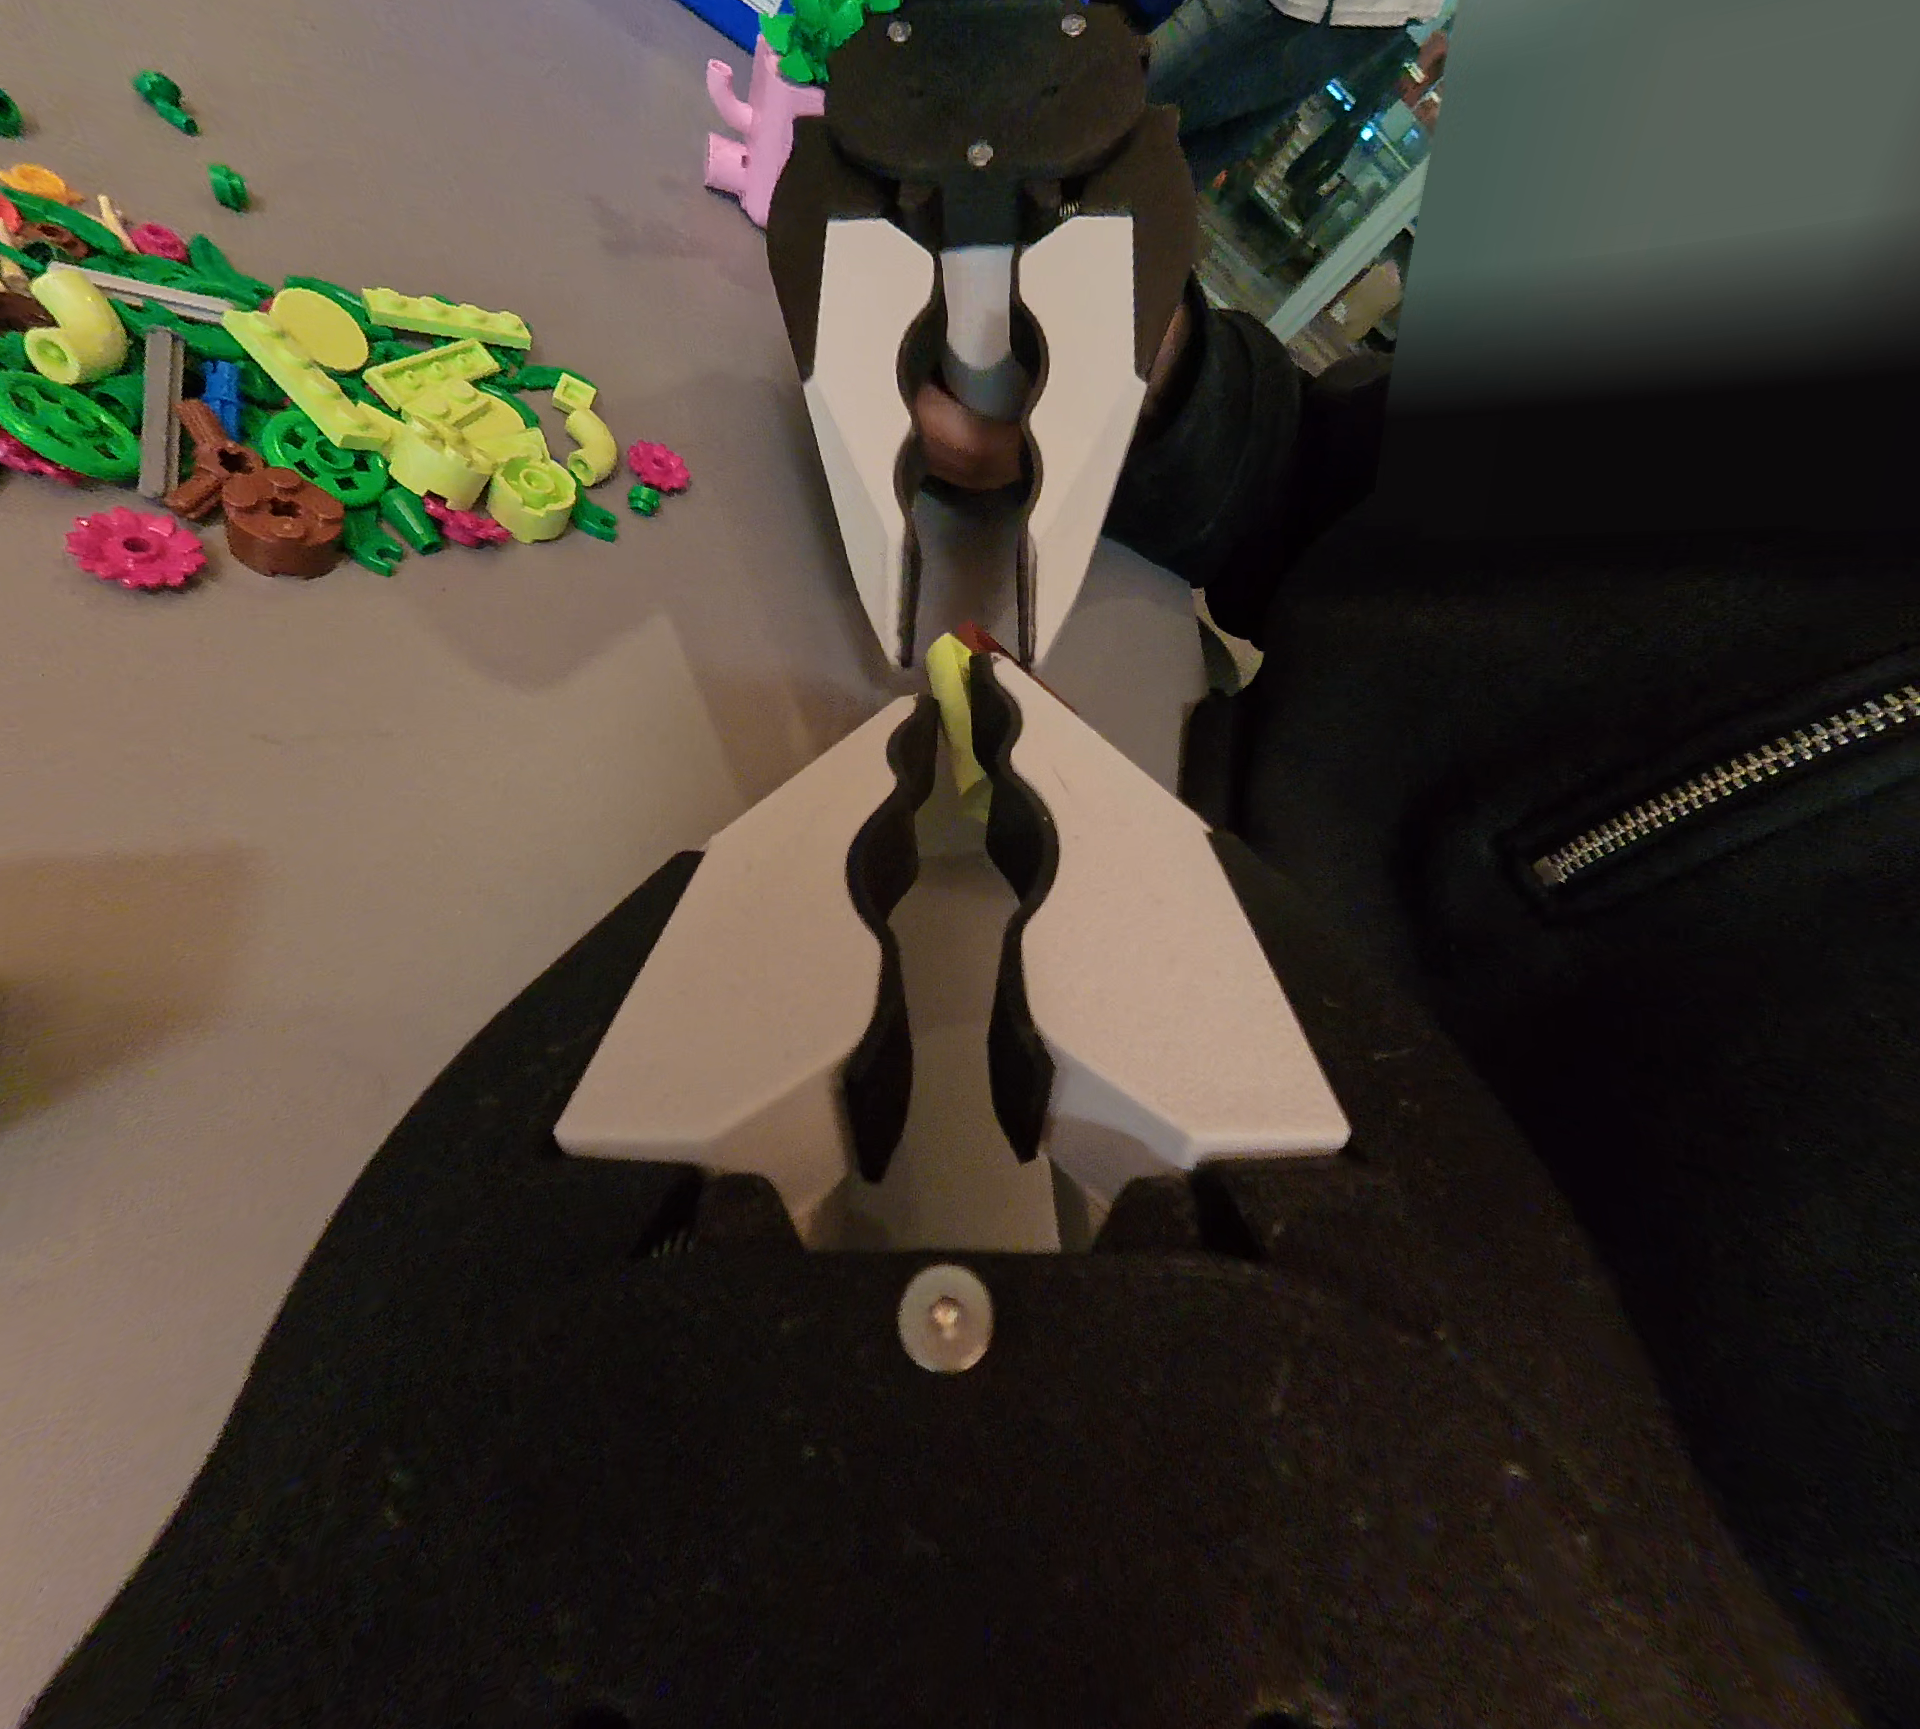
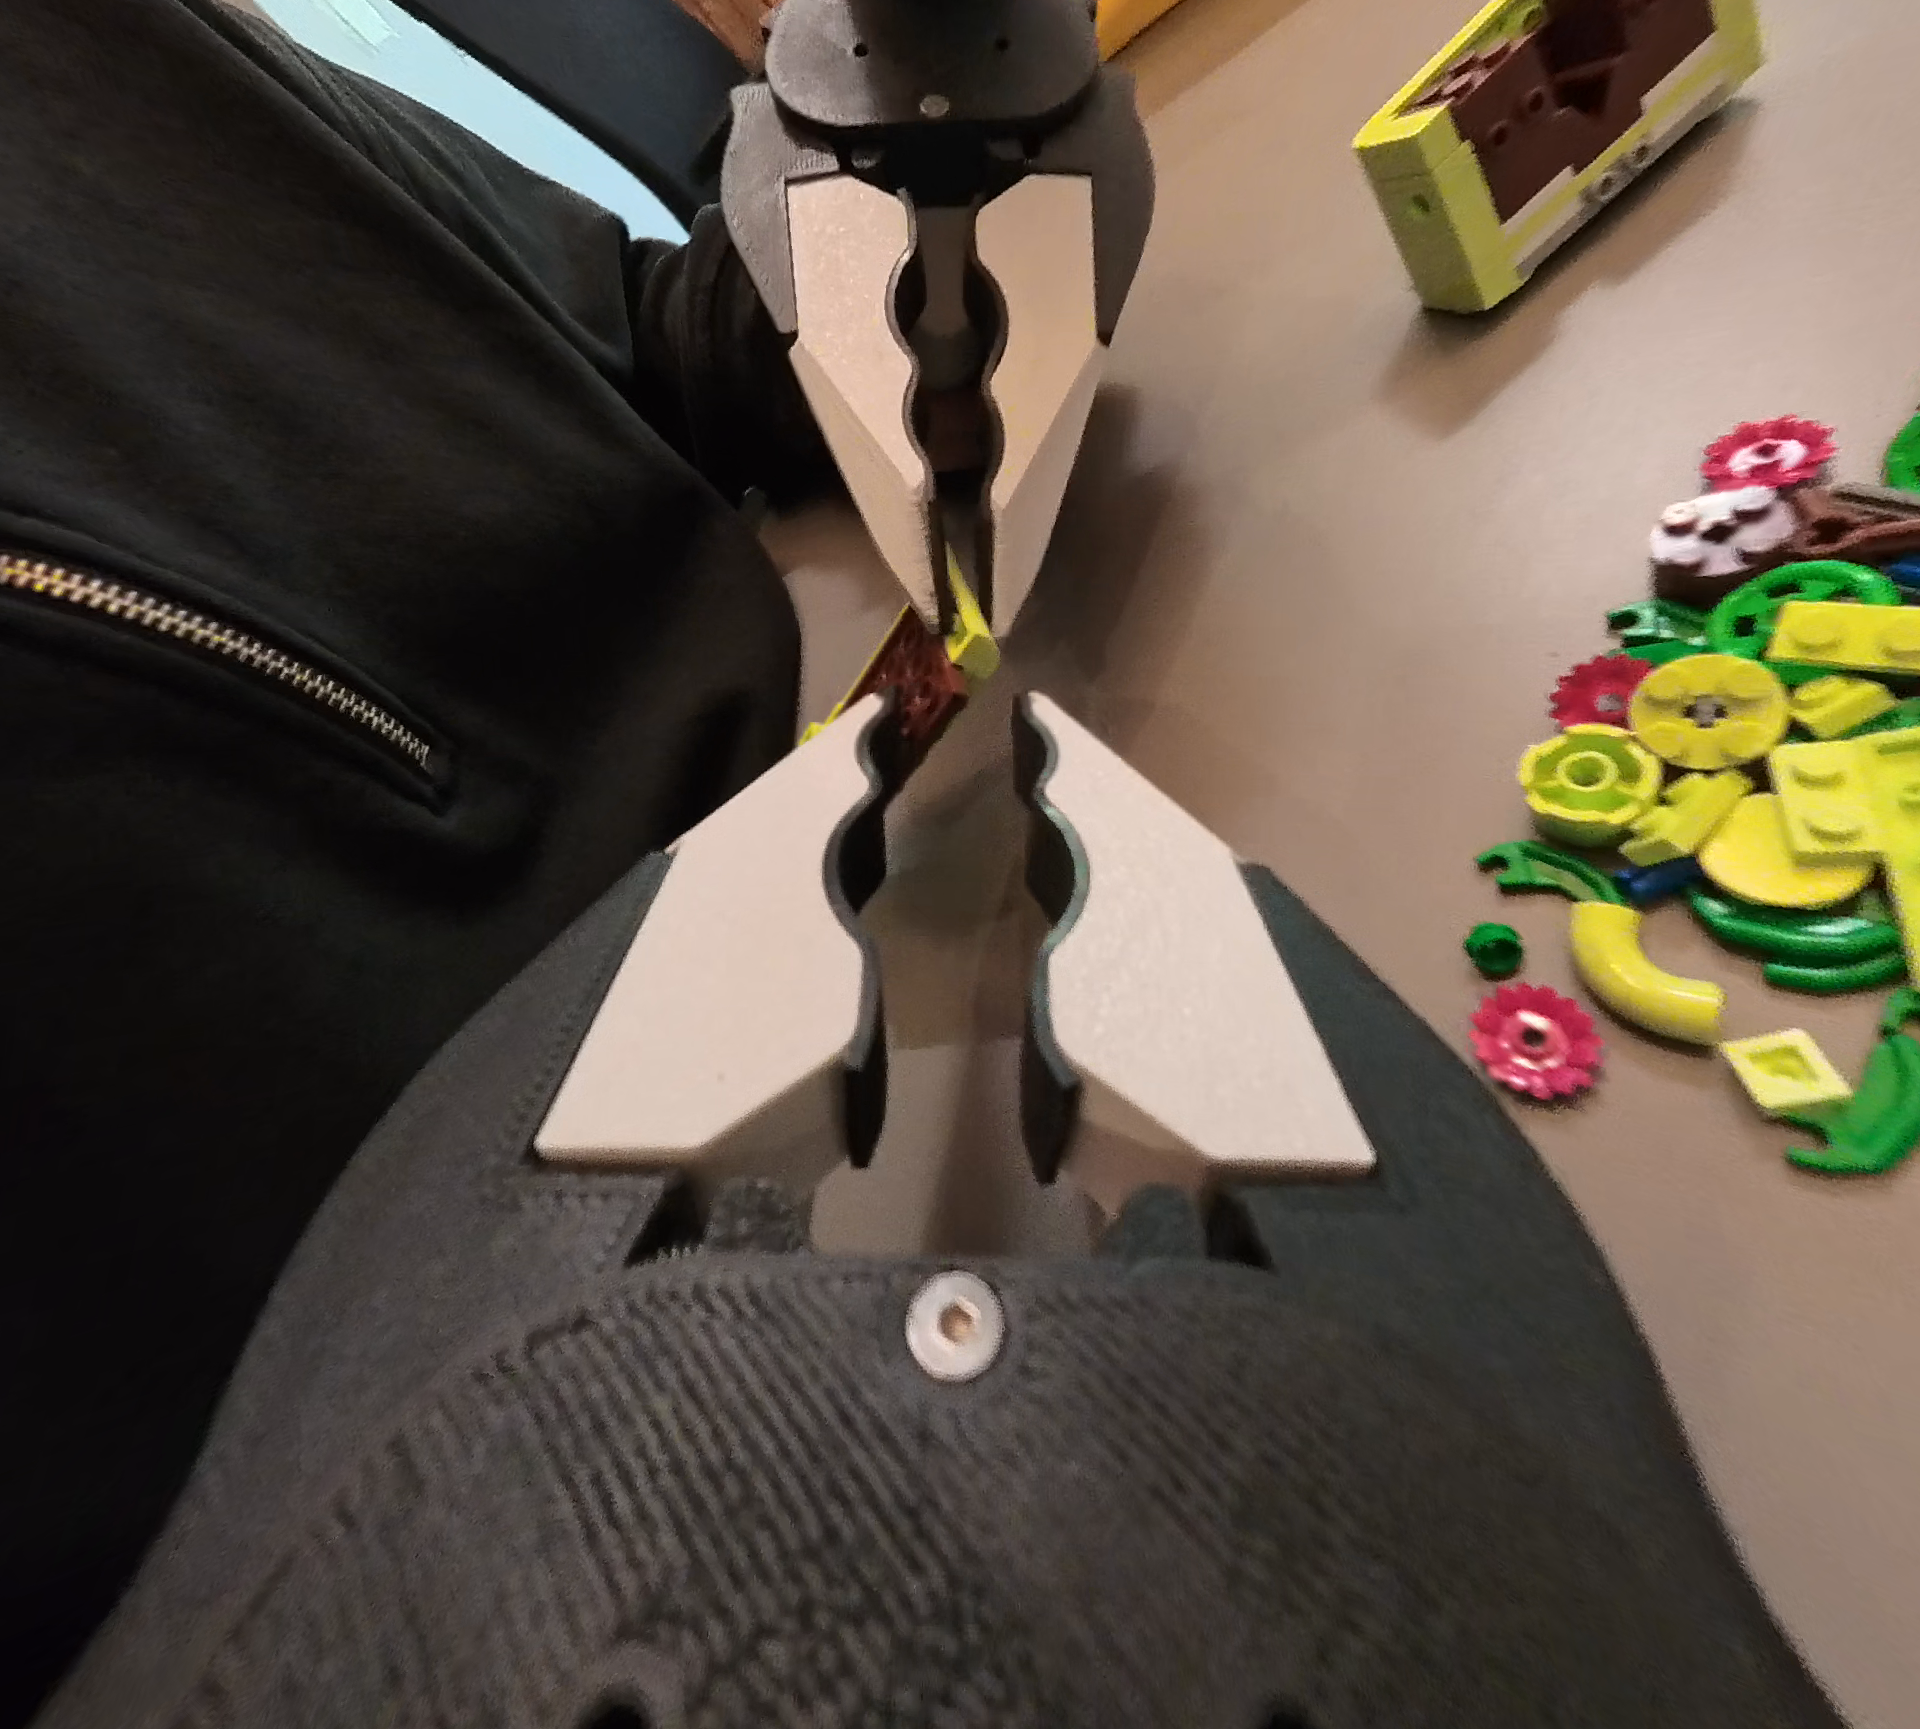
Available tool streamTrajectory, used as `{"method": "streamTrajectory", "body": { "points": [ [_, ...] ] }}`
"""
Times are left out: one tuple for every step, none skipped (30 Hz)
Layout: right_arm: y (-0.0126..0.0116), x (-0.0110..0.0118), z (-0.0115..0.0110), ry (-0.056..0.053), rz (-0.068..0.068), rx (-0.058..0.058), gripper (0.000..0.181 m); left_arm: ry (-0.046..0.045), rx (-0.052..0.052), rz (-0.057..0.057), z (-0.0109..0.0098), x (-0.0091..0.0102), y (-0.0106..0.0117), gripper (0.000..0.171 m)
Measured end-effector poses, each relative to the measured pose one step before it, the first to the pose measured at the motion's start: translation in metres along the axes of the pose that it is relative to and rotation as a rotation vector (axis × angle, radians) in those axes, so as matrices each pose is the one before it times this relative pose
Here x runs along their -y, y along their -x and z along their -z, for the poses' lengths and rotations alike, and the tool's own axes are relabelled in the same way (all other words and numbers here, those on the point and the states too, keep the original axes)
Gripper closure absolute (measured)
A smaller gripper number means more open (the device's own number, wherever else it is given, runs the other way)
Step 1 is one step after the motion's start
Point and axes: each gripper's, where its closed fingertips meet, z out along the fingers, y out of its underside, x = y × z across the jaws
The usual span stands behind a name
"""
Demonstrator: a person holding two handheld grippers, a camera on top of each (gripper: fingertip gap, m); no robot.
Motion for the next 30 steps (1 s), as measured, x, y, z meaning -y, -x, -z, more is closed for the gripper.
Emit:
{"method": "streamTrajectory", "body": {
  "points": [
    [0.00133,-0.00138,-0.00249,0.008,-0.0082,0.0061,0.167,-0.00332,0.0095,-0.0054,0.00011,0.00049,0.00068,0.168],
    [0.0004,-0.00022,-0.00175,0.0002,-0.0123,0.0028,0.17,-0.00522,0.0124,-0.0027,0.00032,0.00082,0.00133,0.168],
    [-0.00023,0.00083,-0.00047,-0.008,-0.0179,0.0036,0.172,-0.00445,0.0043,-0.0023,0.00048,0.00057,0.00039,0.168],
    [-0.00055,0.00133,0.0006,-0.0127,-0.0228,0.0065,0.173,-0.00783,0.0014,0.0011,0.00072,0.0009,0.00033,0.168],
    [-0.00082,0.00184,0.0014,-0.0166,-0.0244,0.0084,0.176,-0.0088,0.0035,0.0058,0.00076,0.0012,0.00112,0.168],
    [-0.00107,0.00261,0.00189,-0.0215,-0.0243,0.0075,0.179,-0.01343,0.0009,0.0074,0.00108,0.00197,0.00113,0.167],
    [-0.00089,0.00337,0.00214,-0.0255,-0.0211,0.0086,0.179,-0.01737,-0.0035,0.005,0.00125,0.00255,0.00052,0.166],
    [0.00075,0.00264,0.00182,-0.0192,-0.0114,0.0147,0.179,-0.01957,-0.0078,0.0003,0.00113,0.00295,-0.00042,0.166],
    [0.0017,0.00196,0.00131,-0.0122,0.0027,0.0124,0.179,-0.02272,-0.0055,-0.0057,0.0017,0.0034,-0.00065,0.161],
    [0.00202,0.00275,0.00089,-0.0146,0.0223,0.0024,0.179,-0.01477,-0.0052,-0.0094,0.00174,0.00237,-0.00071,0.151],
    [0.00237,0.00303,0.00051,-0.0125,0.0438,-0.0072,0.18,-0.00695,-0.0084,-0.0114,0.00147,0.00112,-0.00142,0.14],
    [0.00131,0.00195,-0.00013,-0.0003,0.0579,-0.0212,0.18,-0.00219,-0.0055,-0.0132,0.00124,0.00055,-0.00117,0.135],
    [-0.00101,0.00074,-0.00049,0.0101,0.0676,-0.0419,0.18,0.00155,0.001,-0.0172,0.00078,0.00007,-0.00076,0.131],
    [-0.00237,-0.00021,-0.00079,0.0153,0.0736,-0.0542,0.18,0.00616,0.0057,-0.0228,0.00032,-0.00042,-0.00058,0.127],
    [-0.0016,-0.00068,-0.00105,0.0156,0.0646,-0.0459,0.18,0.01052,0.0072,-0.0258,-0.00001,-0.00106,-0.00078,0.124],
    [-0.00081,0.00002,-0.00124,0.0072,0.0359,-0.0308,0.18,0.01144,0.0075,-0.0207,-0.00062,-0.00137,-0.00064,0.122],
    [-0.00128,0.0015,-0.0011,-0.0062,0.0,-0.0179,0.18,0.01036,0.0058,-0.01,-0.00101,-0.00125,-0.00027,0.122],
    [-0.00143,0.00243,-0.00054,-0.0169,-0.0272,-0.0034,0.18,0.01131,0.0008,-0.0028,-0.00131,-0.0014,-0.00044,0.122],
    [-0.00122,0.00312,0.00033,-0.0248,-0.0416,0.0081,0.18,0.00953,-0.0007,0.0015,-0.00116,-0.00119,-0.00006,0.121],
    [-0.00127,0.00357,0.00105,-0.031,-0.0481,0.0153,0.18,0.0039,0.0005,0.0035,-0.00084,-0.0004,0.00014,0.122],
    [-0.00091,0.00348,0.00166,-0.0332,-0.0505,0.0215,0.18,-0.00349,0.0005,0.0057,-0.00061,0.00047,0.00029,0.122],
    [-0.0004,0.00319,0.00198,-0.0316,-0.0513,0.0273,0.18,-0.0061,-0.0027,0.0074,-0.00043,0.00071,-0.0001,0.124],
    [0.00108,0.00325,0.00207,-0.032,-0.0523,0.0384,0.18,-0.00519,-0.0106,0.0053,-0.00037,0.0005,-0.00142,0.127],
    [0.00419,0.00445,0.00223,-0.0362,-0.0552,0.0591,0.179,-0.00889,-0.0087,0.0042,-0.00044,0.00103,-0.00138,0.131],
    [0.00596,0.00567,0.00263,-0.0403,-0.0578,0.0698,0.179,-0.01177,-0.0103,0.0041,-0.00033,0.0014,-0.00154,0.134],
    [0.00442,0.00554,0.00254,-0.039,-0.0508,0.0543,0.179,-0.01658,-0.0168,0.0056,-0.00014,0.00204,-0.00221,0.135],
    [0.00101,0.00325,0.00191,-0.0236,-0.0306,0.0239,0.179,-0.03103,-0.0121,0.0109,0.00044,0.00419,-0.0012,0.137],
    [-0.00095,0.0008,0.00117,-0.0065,-0.0093,0.001,0.179,-0.03261,-0.0075,0.0169,0.00074,0.00423,-0.00014,0.141],
    [-0.00155,-0.00019,0.00053,0.0012,0.0046,-0.0095,0.179,-0.02405,-0.0129,0.0175,0.00085,0.00299,-0.00061,0.142],
    [-0.00154,-0.00056,0.0,0.0053,0.0112,-0.0143,0.18,-0.01791,-0.017,0.019,0.00063,0.00232,-0.00112,0.142]
  ]
}}
